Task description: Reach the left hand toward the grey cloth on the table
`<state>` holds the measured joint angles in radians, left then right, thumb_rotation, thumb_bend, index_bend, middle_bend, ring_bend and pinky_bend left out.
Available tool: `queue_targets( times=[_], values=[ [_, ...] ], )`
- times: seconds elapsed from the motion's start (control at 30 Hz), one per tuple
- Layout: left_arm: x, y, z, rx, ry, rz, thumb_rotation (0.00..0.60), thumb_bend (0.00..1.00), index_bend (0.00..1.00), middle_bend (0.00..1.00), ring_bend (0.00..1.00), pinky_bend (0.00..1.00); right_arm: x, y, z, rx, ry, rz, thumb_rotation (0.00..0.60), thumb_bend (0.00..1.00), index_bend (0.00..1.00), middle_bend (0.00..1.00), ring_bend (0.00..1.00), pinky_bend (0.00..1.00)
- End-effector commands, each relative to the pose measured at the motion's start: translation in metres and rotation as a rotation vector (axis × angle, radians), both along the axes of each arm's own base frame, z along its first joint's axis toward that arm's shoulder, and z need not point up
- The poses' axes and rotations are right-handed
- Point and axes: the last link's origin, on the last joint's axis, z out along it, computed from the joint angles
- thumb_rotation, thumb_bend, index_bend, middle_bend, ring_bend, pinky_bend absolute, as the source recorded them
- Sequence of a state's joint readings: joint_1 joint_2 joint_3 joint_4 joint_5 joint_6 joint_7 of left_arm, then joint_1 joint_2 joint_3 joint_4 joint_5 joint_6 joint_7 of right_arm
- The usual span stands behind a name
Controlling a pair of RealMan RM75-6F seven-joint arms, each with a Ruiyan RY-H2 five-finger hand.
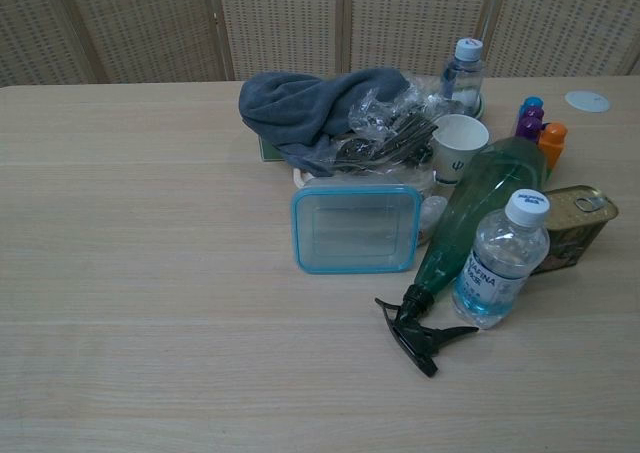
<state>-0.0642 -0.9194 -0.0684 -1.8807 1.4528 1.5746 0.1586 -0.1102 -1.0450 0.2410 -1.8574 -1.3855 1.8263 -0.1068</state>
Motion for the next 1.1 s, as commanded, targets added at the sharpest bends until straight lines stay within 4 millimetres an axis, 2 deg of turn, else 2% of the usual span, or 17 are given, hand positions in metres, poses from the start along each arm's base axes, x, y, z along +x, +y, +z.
queue_targets(
  times=[0.03,0.27,0.4,0.6,0.73,0.83,0.93,1.1],
  values=[
    [-0.001,0.0,-0.001,-0.007,0.0,0.008,0.6,0.0,0.0,0.0,0.0,0.0,0.0,0.0,0.0,0.002,-0.003,0.001,0.508,0.0,0.0,0.0,0.0,0.0],
    [-0.002,0.002,-0.007,-0.026,-0.002,0.014,0.6,0.0,0.0,0.0,0.0,0.0,0.0,0.001,0.0,0.01,-0.014,0.002,0.506,0.0,0.0,0.0,0.0,0.0],
    [-0.001,0.019,-0.014,-0.072,0.026,0.002,0.6,0.0,0.0,0.0,0.0,0.0,0.002,0.003,-0.001,0.019,-0.021,0.008,0.508,0.0,0.0,0.0,0.0,0.0],
    [0.037,0.088,-0.024,-0.138,-0.005,-0.07,0.6,0.0,0.0,0.0,0.0,0.0,0.004,0.002,-0.001,0.029,-0.034,0.014,0.508,0.0,0.0,0.0,0.0,0.0],
    [0.074,0.14,-0.044,-0.217,0.037,-0.124,0.6,0.0,0.0,0.0,0.0,0.0,0.002,0.002,-0.001,0.034,-0.041,0.009,0.506,0.0,0.0,0.0,0.0,0.0],
    [0.099,0.17,-0.064,-0.273,0.088,-0.158,0.6,0.0,0.0,0.0,0.0,0.0,0.001,0.002,0.0,0.041,-0.048,0.006,0.507,0.0,0.0,0.0,0.0,0.0],
    [0.119,0.193,-0.087,-0.329,0.146,-0.19,0.6,0.0,0.0,0.0,0.0,0.0,0.001,0.002,0.0,0.043,-0.052,0.009,0.509,0.0,0.0,0.0,0.0,0.0],
    [0.137,0.22,-0.122,-0.414,0.227,-0.235,0.6,0.0,0.0,0.0,0.0,0.0,0.001,0.003,0.0,0.05,-0.053,0.014,0.504,0.0,0.0,0.0,0.0,0.0]
  ],
)
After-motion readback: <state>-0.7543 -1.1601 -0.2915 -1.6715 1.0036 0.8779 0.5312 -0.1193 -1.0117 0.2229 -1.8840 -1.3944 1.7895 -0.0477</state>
